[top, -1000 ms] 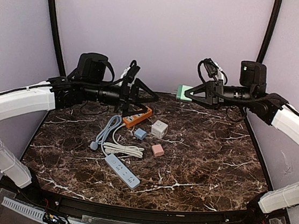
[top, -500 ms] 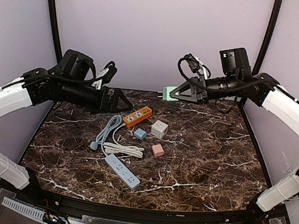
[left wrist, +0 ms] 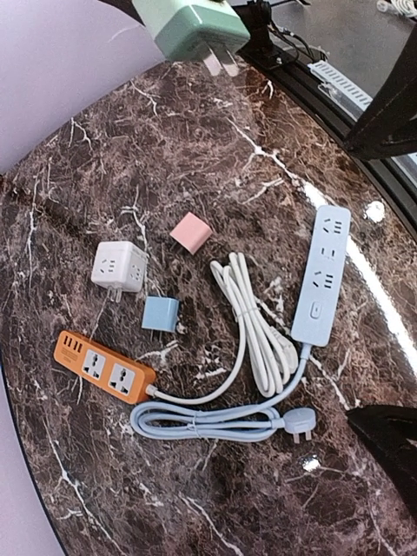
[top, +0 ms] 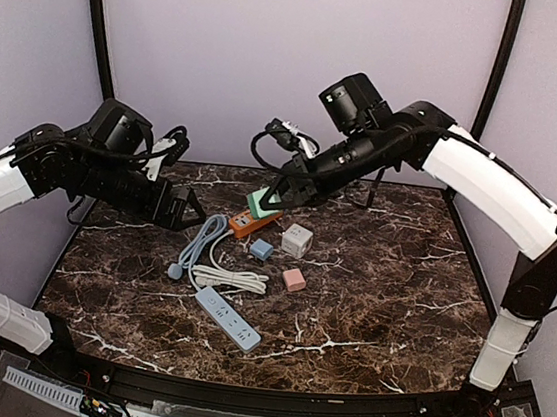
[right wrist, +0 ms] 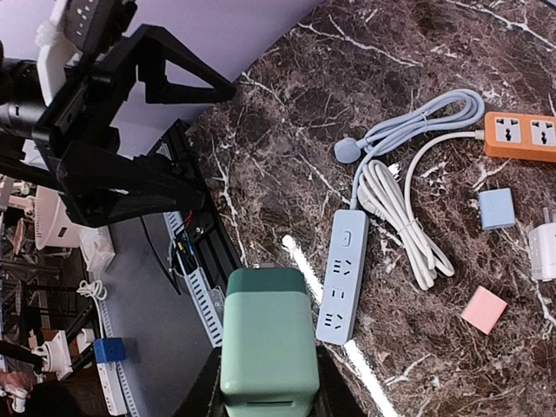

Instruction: Insert the plug

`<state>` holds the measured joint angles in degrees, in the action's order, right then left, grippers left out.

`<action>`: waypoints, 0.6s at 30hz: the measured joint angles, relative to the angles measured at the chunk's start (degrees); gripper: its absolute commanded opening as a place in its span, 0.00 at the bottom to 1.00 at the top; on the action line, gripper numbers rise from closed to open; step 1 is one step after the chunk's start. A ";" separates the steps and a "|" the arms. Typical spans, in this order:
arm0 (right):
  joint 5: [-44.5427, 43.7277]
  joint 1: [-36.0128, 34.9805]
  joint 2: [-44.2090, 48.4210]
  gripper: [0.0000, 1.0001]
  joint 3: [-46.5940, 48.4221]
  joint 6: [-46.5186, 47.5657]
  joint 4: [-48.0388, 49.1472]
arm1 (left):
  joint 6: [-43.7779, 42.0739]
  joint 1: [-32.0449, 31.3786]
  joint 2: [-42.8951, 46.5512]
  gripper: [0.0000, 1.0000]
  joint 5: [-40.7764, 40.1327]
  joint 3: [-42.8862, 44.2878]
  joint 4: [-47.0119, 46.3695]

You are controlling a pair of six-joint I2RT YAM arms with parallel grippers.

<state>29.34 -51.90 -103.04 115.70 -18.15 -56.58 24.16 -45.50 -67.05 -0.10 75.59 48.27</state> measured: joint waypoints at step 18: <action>-11.32 -9.70 -10.32 0.00 7.41 0.37 -14.32 | -7.74 0.02 11.41 0.99 -5.55 -11.26 2.51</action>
<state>18.02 -61.60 -113.36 123.11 -17.78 -70.89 16.43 -45.47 -55.64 -5.65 64.34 50.78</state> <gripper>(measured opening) 0.230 0.987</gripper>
